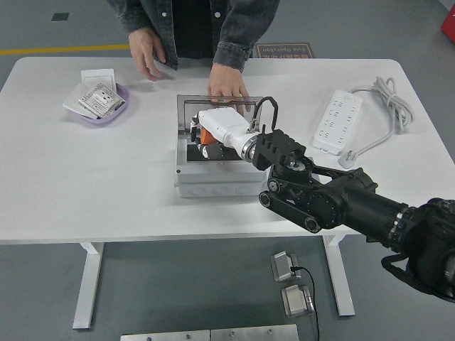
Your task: Pick up the cylinder from the cube,place it in the box,flap close box
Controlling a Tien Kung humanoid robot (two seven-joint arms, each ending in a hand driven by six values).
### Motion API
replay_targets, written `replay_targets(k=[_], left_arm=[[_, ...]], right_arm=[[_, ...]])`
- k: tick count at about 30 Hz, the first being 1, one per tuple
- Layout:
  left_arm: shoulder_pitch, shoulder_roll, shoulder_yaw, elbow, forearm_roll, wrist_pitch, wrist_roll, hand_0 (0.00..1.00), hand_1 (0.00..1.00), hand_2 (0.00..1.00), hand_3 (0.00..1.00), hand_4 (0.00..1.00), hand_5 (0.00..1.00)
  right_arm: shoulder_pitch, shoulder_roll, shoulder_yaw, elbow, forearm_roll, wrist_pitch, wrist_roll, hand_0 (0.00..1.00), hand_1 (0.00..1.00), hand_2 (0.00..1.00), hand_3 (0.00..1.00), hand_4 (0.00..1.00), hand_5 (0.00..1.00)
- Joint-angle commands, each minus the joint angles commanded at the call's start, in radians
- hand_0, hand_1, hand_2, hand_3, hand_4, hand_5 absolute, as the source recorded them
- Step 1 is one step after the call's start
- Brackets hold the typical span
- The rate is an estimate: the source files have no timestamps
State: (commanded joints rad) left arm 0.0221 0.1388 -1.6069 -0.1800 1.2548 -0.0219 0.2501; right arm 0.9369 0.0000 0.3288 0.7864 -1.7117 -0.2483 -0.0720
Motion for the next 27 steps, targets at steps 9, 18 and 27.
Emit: replay_targets(k=[9, 18, 27], left_arm=[[-0.001, -0.001, 0.002, 0.000, 0.001, -0.001, -0.001, 0.640, 0.673, 0.651, 0.671, 0.746, 0.305], [-0.003, -0.005, 0.008, 0.000, 0.000, -0.004, -0.005, 0.639, 0.673, 0.651, 0.671, 0.747, 0.305], [-0.009, -0.006, 0.009, 0.000, 0.003, -0.005, -0.006, 0.641, 0.673, 0.651, 0.674, 0.747, 0.306]], right_arm=[[-0.008, 0.000, 0.025, -0.015, -0.009, 0.008, 0.030, 0.055, 0.104, 0.314, 0.289, 0.074, 0.002], [-0.016, 0.000, 0.035, -0.025, -0.006, 0.014, 0.054, 0.131, 0.206, 0.435, 0.574, 0.373, 0.113], [-0.015, 0.000, 0.041, -0.024, -0.008, 0.009, 0.057, 0.480, 0.474, 0.589, 0.667, 0.745, 0.383]])
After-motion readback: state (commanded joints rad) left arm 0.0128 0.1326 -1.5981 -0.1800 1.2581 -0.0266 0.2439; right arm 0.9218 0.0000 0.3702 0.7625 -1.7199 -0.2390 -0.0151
